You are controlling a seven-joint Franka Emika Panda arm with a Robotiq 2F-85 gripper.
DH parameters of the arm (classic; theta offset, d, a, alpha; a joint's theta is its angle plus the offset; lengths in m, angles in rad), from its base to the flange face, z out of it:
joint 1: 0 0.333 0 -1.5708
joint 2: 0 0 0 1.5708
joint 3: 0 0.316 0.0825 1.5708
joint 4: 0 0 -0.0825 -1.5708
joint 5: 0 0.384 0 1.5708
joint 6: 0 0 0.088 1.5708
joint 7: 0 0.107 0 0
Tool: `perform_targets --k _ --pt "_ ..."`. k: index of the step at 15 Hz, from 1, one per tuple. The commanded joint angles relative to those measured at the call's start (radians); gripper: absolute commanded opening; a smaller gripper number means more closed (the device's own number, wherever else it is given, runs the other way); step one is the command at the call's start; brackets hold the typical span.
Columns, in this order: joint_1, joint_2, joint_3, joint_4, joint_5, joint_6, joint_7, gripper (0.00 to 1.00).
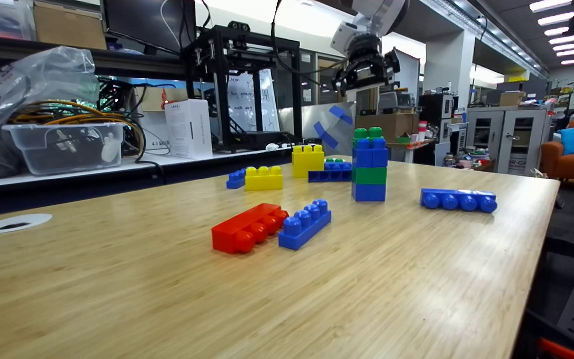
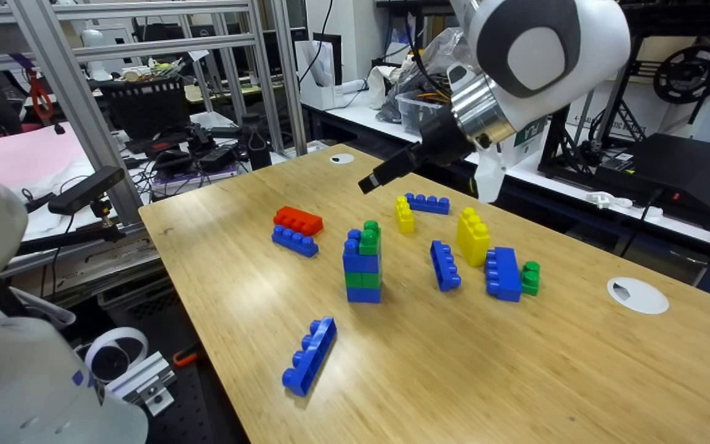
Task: Move the stack of blocks to the right then place a green block on the top
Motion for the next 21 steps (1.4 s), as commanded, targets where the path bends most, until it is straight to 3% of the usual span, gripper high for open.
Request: perform_targets --k 1,5,10,21 --pt "0.047 -0.218 -0.023 -0.247 0.007 0.181 0.113 1.0" --pt "0.09 -0.402 -0.021 -0.435 0.036 0.312 0.291 1.0" --pt "0.137 -0.529 -0.016 -0.57 0.078 0.477 0.534 1.0" --pt "0.19 -0.56 -0.006 -0.669 0.043 0.916 1.073 1.0"
